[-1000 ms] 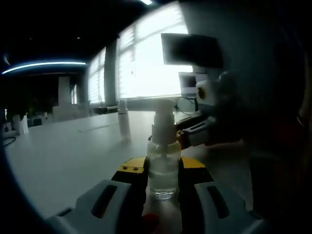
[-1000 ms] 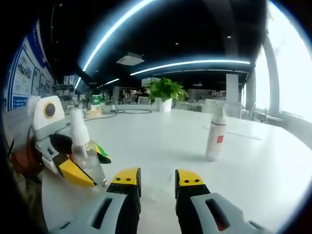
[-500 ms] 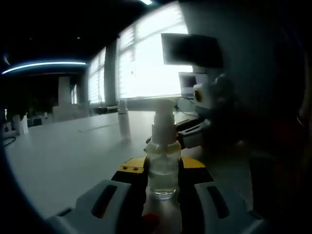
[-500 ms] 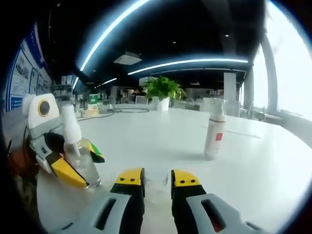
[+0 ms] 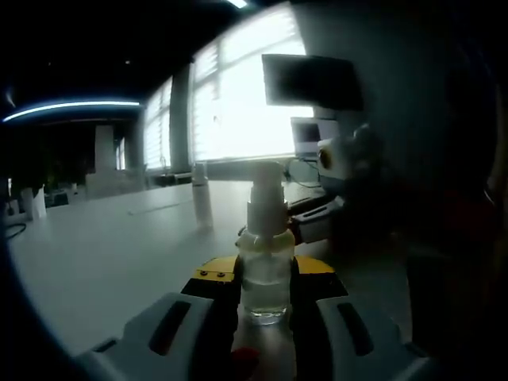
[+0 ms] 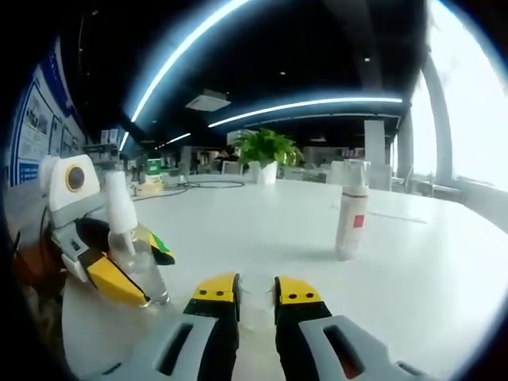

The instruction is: Clamp pump bottle remove cover press pump head put on cover

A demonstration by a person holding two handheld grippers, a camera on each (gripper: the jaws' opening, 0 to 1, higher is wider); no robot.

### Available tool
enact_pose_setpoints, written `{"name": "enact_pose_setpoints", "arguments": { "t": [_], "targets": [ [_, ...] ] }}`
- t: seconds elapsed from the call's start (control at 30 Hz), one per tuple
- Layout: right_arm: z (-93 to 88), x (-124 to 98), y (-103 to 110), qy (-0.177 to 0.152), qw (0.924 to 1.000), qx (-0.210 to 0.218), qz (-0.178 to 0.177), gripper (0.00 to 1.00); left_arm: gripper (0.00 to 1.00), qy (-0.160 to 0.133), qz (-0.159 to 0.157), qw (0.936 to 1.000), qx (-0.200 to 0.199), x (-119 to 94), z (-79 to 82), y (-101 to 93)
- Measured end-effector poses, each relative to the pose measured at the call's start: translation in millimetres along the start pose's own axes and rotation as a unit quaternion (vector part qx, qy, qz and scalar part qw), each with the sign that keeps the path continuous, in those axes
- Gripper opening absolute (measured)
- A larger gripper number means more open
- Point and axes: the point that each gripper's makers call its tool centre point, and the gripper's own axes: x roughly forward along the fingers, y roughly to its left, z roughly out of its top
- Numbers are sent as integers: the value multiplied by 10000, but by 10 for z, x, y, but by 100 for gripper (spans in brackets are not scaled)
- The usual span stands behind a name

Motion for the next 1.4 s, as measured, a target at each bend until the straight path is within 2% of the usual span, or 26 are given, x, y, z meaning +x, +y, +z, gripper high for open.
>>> {"name": "enact_pose_setpoints", "arguments": {
  "t": [0.77, 1.0, 1.1, 1.4],
  "targets": [
    [24, -11, 27, -49, 9999, -156, -3, 12, 15, -3, -11, 10000, 12, 1, -2, 5],
    [36, -11, 6, -56, 10000, -39, -17, 12, 15, -3, -12, 10000, 4, 2, 0, -4],
    [46, -26, 25, -39, 9999, 165, 35, 12, 15, 0, -12, 10000, -11, 1, 3, -8],
    [58, -65, 37, -15, 9999, 172, 10, 12, 15, 0, -15, 10000, -27, 2, 1, -6]
  ]
}}
